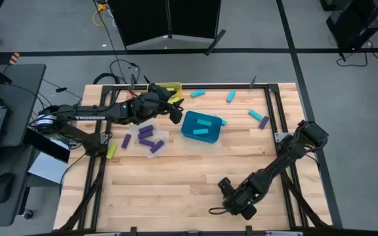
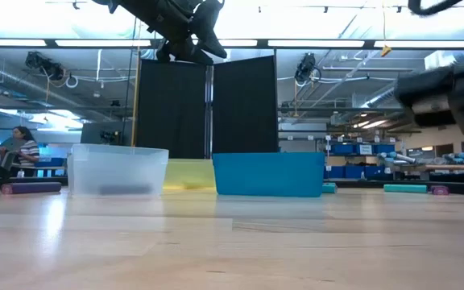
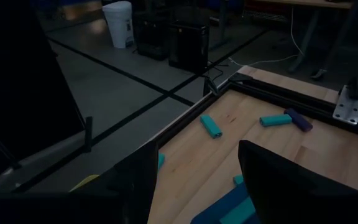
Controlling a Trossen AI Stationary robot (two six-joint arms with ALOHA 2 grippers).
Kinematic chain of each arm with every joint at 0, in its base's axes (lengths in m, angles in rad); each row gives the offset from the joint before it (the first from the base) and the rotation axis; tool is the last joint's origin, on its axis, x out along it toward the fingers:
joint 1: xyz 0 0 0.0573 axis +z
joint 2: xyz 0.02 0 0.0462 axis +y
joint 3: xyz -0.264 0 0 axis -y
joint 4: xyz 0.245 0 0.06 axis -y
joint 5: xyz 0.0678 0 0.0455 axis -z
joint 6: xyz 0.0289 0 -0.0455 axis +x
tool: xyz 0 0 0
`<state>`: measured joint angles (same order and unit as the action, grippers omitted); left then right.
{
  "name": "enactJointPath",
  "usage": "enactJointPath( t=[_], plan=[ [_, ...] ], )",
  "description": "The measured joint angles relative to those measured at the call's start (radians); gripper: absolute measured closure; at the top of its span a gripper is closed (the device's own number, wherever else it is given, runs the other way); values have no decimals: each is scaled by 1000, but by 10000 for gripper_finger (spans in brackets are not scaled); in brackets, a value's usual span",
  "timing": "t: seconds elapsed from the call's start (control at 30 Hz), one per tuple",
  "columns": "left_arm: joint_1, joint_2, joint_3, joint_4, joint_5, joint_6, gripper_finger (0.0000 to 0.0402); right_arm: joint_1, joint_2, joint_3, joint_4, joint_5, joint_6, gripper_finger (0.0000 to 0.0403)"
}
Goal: Sort blocks
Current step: Put the green block into the yellow bin
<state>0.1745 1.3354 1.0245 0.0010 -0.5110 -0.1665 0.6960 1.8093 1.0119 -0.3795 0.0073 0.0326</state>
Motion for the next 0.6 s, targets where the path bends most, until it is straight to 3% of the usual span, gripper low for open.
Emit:
enactJointPath(
  t=[0.37,0.6],
  plan=[
    [0,0,0,-36,0,1,170,-14,46,3,-8,-12,-5,196],
    [0,0,0,-37,0,1,170,-22,46,1,-6,-24,-2,276]
  ],
)
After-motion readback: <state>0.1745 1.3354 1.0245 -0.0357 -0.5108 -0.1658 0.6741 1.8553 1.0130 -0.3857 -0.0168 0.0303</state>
